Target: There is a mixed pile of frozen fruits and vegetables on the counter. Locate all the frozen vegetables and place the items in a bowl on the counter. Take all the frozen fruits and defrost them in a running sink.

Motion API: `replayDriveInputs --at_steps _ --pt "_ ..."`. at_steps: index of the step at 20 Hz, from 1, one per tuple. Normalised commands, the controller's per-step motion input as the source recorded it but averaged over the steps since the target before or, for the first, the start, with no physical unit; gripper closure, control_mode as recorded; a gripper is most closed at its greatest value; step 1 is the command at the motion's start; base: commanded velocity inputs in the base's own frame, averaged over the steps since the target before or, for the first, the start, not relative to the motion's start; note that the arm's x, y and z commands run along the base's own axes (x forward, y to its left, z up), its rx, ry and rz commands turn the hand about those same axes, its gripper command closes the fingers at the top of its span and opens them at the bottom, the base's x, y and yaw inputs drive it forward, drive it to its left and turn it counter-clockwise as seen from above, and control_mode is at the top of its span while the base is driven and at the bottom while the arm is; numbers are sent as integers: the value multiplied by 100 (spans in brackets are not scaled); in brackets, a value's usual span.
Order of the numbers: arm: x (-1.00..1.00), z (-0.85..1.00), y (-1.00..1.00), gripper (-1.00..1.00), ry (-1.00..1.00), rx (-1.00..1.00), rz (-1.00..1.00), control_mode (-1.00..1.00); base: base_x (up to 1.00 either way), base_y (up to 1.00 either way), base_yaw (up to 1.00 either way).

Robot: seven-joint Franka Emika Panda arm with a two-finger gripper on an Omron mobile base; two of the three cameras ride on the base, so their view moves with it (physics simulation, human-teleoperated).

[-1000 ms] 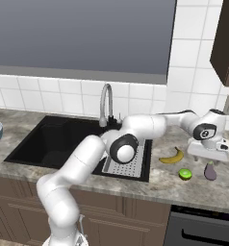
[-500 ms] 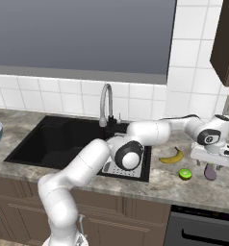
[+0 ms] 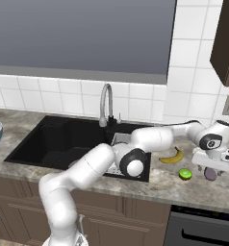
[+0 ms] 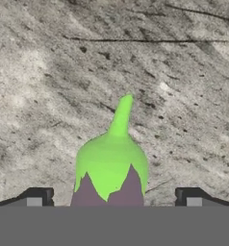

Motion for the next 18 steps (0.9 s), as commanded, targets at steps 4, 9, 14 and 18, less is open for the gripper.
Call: replayDriveInputs --at_steps 4,9,14,18 --pt "0 -26 -7 100 10 2 0 -100 0 0 0" --pt "0 -18 -6 100 3 4 0 -100 0 0 0" --pt "-1 -16 -2 100 0 6 0 -100 0 0 0" --pt "0 4 5 100 2 13 0 -100 0 0 0"
